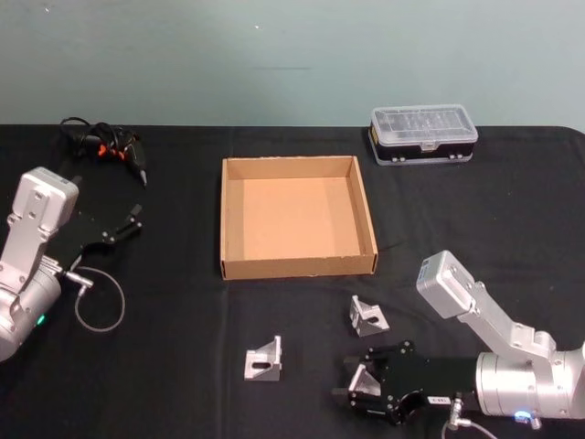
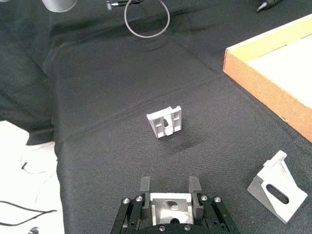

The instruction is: Use one hand to pick up the angle iron from the table and place it into the box.

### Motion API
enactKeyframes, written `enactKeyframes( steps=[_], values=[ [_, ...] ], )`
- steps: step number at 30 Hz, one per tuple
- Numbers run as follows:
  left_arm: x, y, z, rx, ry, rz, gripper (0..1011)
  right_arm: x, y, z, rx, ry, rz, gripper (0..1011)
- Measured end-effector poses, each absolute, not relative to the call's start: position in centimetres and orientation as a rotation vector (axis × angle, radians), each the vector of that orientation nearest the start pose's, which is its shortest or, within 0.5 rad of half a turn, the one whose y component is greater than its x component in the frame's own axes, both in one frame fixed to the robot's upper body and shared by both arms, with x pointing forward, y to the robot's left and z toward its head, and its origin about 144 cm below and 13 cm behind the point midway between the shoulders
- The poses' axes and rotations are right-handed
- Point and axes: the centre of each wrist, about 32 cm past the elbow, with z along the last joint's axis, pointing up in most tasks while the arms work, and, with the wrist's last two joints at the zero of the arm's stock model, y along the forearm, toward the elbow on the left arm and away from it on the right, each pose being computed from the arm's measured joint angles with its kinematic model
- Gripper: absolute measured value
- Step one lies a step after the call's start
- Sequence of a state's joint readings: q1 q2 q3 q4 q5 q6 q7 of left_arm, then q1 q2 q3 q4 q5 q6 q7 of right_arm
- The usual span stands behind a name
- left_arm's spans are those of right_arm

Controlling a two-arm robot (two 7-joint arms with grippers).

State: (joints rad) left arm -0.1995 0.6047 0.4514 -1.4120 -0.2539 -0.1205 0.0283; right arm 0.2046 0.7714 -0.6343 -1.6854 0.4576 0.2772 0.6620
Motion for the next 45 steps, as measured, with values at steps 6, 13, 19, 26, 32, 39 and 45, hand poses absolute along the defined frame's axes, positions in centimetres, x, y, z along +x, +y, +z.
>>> enactKeyframes(
  steps=[6, 13, 19, 26, 32, 39, 45],
  values=[
    [48.9, 31.0, 114.0, 0.304, -0.285, 1.248, 1011, 45.4, -27.2, 117.6, -0.506, 0.131, -0.391, 481],
    [48.9, 31.0, 114.0, 0.304, -0.285, 1.248, 1011, 45.2, -27.2, 120.2, -0.472, 0.050, -0.443, 481],
    [48.9, 31.0, 114.0, 0.304, -0.285, 1.248, 1011, 45.7, -27.2, 122.7, -0.421, -0.044, -0.539, 481],
    [48.9, 31.0, 114.0, 0.304, -0.285, 1.248, 1011, 47.8, -26.9, 123.9, -0.360, -0.107, -0.644, 481],
    [48.9, 31.0, 114.0, 0.304, -0.285, 1.248, 1011, 50.8, -26.2, 123.4, -0.342, -0.111, -0.672, 481],
    [48.9, 31.0, 114.0, 0.304, -0.285, 1.248, 1011, 54.2, -25.3, 122.3, -0.340, -0.094, -0.668, 481],
    [48.9, 31.0, 114.0, 0.304, -0.285, 1.248, 1011, 56.6, -24.7, 121.2, -0.346, -0.077, -0.679, 481]
  ],
)
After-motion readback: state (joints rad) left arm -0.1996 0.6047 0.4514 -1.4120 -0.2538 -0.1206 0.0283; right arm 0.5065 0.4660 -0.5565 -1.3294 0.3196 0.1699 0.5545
